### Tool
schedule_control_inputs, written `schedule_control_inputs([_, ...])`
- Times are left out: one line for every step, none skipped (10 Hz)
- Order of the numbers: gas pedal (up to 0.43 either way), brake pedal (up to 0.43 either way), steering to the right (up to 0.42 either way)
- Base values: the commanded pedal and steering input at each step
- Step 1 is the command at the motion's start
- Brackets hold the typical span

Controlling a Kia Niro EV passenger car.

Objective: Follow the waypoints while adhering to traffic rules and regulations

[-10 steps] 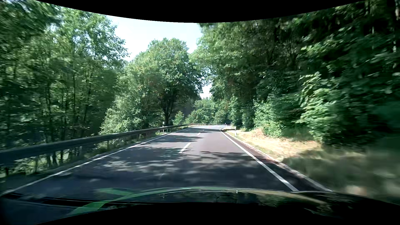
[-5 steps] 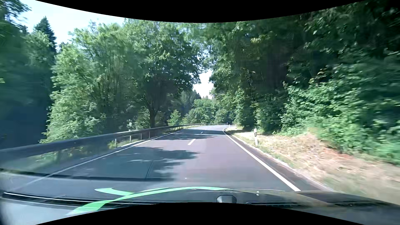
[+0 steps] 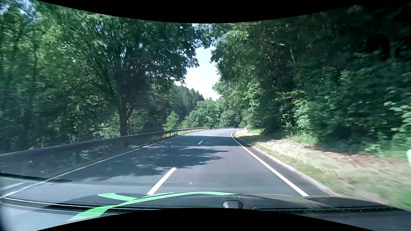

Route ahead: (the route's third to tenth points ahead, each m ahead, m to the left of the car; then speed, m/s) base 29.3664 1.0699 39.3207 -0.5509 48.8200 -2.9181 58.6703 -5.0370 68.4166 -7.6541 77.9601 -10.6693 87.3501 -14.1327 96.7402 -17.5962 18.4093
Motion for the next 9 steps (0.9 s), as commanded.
schedule_control_inputs([0.138,0.0,0.003])
schedule_control_inputs([0.13,0.0,0.002])
schedule_control_inputs([0.13,0.0,0.002])
schedule_control_inputs([0.138,0.0,0.002])
schedule_control_inputs([0.138,0.0,0.003])
schedule_control_inputs([0.15,0.0,0.004])
schedule_control_inputs([0.169,0.0,0.005])
schedule_control_inputs([0.177,0.0,0.006])
schedule_control_inputs([0.189,0.0,0.009])
